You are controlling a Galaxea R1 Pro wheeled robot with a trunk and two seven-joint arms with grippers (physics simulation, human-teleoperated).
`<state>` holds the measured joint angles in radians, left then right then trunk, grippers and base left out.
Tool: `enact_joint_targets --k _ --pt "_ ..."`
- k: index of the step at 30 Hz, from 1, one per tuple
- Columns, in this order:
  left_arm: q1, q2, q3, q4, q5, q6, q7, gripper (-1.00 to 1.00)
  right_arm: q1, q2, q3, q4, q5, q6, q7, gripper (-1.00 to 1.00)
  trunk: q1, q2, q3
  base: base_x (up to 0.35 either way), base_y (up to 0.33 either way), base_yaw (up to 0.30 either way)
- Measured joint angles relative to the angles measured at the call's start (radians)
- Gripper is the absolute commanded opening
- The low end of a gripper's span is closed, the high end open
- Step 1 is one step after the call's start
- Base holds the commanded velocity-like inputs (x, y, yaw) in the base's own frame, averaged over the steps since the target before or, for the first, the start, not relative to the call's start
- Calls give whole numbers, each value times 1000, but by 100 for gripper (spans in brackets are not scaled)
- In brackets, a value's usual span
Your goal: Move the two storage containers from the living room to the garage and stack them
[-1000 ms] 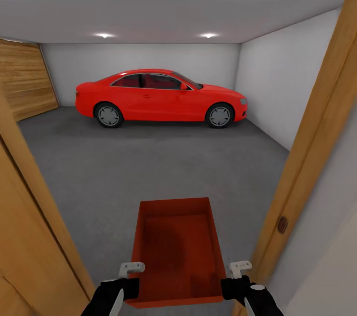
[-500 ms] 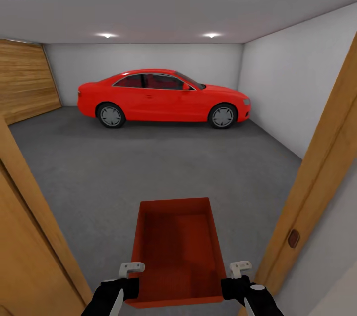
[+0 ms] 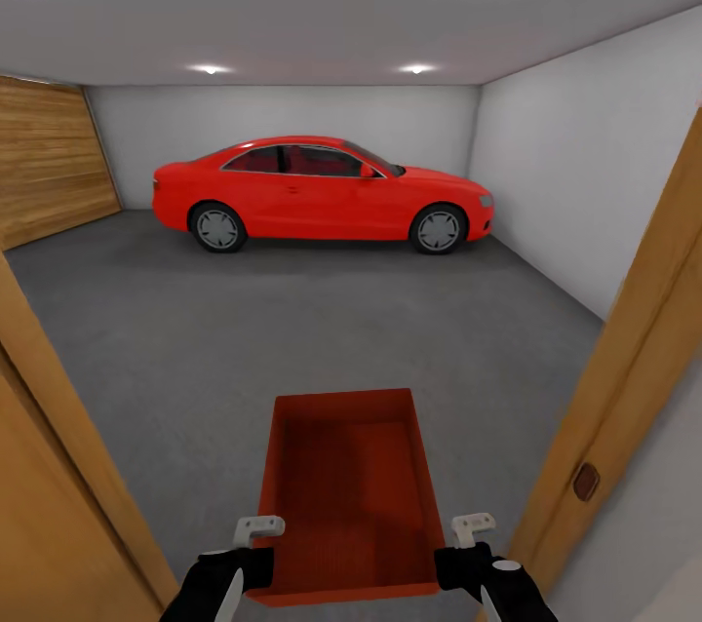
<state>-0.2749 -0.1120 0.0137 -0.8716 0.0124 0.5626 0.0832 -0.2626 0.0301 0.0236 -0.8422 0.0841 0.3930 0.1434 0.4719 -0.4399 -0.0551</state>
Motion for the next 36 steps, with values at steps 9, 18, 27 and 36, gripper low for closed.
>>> enact_joint_targets --k 9,18,27,36 --pt "0 0 0 0 0 0 0 -100 0 0 0 0 0 0 0 -100 0 0 0 296 0 0" --pt "0 0 0 0 0 -1 0 -100 0 0 0 0 0 -1 -1 -100 0 0 0 24 0 0" --pt "0 0 0 0 0 -1 0 -100 0 0 0 1 0 -2 -1 -100 0 0 0 71 48 0" --pt "0 0 0 0 0 -1 0 -100 0 0 0 0 0 -2 0 -100 0 0 0 40 29 0"
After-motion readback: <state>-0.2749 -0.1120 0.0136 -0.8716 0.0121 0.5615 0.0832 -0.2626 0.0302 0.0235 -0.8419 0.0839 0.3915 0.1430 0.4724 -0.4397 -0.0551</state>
